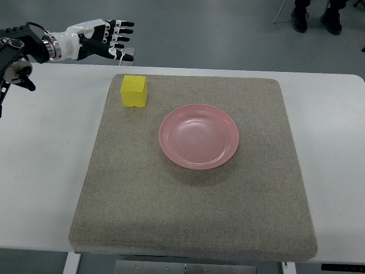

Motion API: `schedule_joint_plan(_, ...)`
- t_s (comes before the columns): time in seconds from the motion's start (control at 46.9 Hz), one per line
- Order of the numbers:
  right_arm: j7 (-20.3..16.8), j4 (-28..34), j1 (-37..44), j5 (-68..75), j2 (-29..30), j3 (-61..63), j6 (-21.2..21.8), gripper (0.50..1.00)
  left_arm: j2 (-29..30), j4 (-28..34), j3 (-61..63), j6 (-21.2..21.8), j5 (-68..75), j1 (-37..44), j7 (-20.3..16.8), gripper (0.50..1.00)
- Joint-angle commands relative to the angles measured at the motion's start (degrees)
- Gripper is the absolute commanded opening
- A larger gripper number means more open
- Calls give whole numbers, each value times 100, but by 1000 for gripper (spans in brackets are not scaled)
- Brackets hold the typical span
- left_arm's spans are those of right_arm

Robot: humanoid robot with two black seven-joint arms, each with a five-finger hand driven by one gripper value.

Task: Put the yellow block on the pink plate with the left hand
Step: 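Move the left hand forward over the pad toward the yellow cube, then lower the left hand onto the yellow cube and close fingers around it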

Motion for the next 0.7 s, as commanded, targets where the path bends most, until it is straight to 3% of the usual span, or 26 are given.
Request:
schedule_joint_plan(0.0, 0, 0, -1, -3, 0, -1, -7, 924, -2, -12, 348, 237, 432, -88, -227, 994)
schedule_joint_plan(0.192, 0, 0, -1, -3, 0, -1, 1, 924, -55, -29, 1517, 1169, 494, -246, -377, 994)
schedule_joint_plan(0.683, 0, 0, -1, -2, 0, -1, 1, 924, -152, -267, 1940, 1627, 2014, -378, -377, 994)
